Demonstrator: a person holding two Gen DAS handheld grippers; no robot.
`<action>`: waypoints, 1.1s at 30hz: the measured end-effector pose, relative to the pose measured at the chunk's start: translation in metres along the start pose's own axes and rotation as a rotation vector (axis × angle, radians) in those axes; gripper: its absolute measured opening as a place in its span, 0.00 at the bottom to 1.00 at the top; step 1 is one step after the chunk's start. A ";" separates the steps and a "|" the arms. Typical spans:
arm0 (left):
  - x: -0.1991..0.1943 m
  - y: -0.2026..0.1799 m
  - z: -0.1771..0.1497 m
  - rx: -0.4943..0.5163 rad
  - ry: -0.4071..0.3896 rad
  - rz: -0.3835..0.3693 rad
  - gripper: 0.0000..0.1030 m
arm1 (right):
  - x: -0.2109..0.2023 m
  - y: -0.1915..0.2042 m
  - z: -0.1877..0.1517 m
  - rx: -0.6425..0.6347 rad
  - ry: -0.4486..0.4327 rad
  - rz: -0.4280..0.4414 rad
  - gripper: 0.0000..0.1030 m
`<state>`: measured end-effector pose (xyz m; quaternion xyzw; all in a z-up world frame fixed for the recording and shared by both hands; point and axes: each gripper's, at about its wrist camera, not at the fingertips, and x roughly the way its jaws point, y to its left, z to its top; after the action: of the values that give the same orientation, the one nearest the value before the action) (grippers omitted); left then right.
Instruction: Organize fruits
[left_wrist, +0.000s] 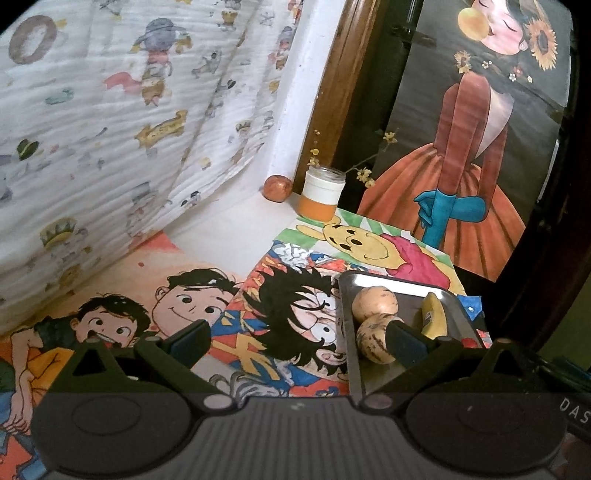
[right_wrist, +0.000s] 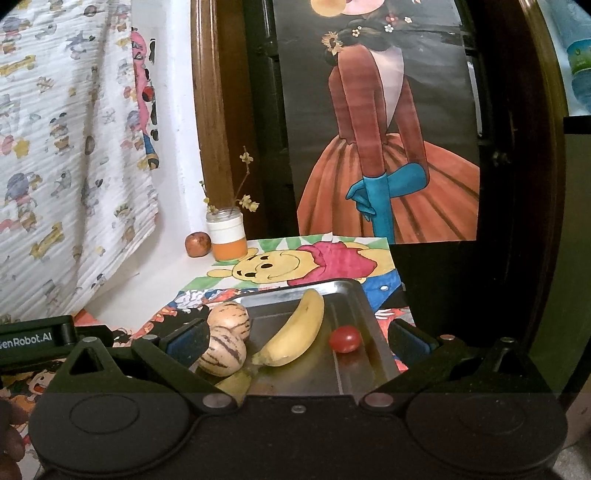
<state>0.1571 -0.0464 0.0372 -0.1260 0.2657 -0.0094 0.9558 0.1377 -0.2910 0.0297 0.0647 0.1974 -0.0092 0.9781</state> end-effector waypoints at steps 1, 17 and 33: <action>-0.001 0.001 -0.001 0.001 -0.001 0.001 1.00 | -0.002 0.001 -0.002 -0.001 0.000 0.001 0.99; -0.010 0.018 -0.013 -0.004 0.017 0.028 1.00 | -0.014 0.011 -0.018 -0.012 0.003 0.033 0.99; -0.024 0.029 -0.030 0.021 0.016 0.039 1.00 | -0.022 0.015 -0.036 -0.037 0.026 0.040 0.99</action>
<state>0.1201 -0.0234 0.0178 -0.1109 0.2757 0.0053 0.9548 0.1038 -0.2716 0.0071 0.0508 0.2091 0.0150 0.9765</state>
